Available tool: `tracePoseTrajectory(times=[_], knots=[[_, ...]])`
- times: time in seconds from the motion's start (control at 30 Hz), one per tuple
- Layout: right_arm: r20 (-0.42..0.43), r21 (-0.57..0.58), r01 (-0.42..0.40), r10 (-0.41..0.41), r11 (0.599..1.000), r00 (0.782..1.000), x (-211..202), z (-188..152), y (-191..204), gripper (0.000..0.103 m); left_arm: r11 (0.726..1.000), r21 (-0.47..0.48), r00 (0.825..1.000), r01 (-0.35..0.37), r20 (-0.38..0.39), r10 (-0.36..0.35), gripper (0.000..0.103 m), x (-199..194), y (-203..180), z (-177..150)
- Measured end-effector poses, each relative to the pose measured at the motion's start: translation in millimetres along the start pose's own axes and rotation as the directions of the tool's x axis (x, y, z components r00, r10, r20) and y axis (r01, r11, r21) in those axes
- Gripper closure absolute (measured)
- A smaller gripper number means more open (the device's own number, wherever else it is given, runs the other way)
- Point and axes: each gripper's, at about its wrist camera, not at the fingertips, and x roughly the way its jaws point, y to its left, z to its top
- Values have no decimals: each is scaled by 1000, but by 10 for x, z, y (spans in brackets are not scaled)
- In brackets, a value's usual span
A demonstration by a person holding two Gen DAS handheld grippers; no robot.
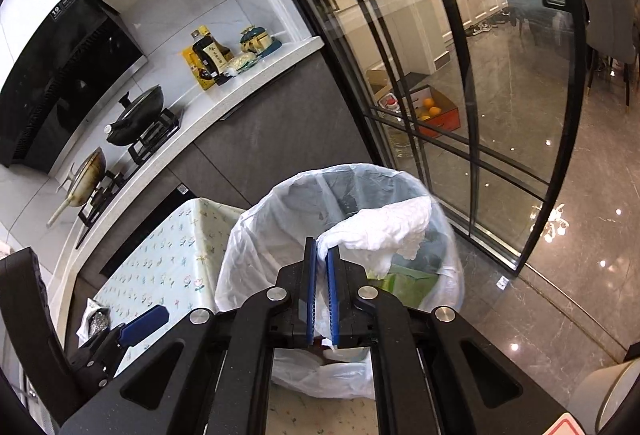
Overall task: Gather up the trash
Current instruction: 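Open the left tool over the bin while the right releases the tissue, then move both tools back over the steel wool and pouch on the table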
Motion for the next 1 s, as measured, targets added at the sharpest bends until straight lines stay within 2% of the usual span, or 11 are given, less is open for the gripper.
tracePoseTrajectory(times=[0.23, 0.27, 0.37, 0.4, 0.83, 0.93, 1.0], knots=[[-31, -5, 2, -3, 1000, 1000, 141, -20, 133, 89, 999, -14, 999, -29, 15, 29, 16, -89, 145, -40], [-32, 0, 4, -4, 1000, 999, 145, -29, 146, 86, 999, -16, 999, -35, 16, 35, 16, -100, 169, -42], [-23, 6, 14, -14, 1000, 1000, 156, -48, 182, 66, 999, -29, 999, -42, 18, 42, 16, -128, 244, -49], [-22, 2, 19, -19, 1000, 1000, 162, -48, 197, 63, 998, -34, 999, -44, 19, 44, 16, -139, 270, -49], [-10, -26, 18, -19, 999, 1000, 141, -17, 398, 62, 993, -108, 998, -50, 28, 53, 15, -274, 637, -128], [-15, -45, 6, -6, 999, 1000, 231, 20, 486, 57, 992, -119, 998, -49, 33, 53, 15, -318, 698, -170], [-44, -55, 27, -30, 998, 999, 366, 1, 498, 56, 991, -127, 998, -50, 33, 54, 15, -339, 746, -194]])
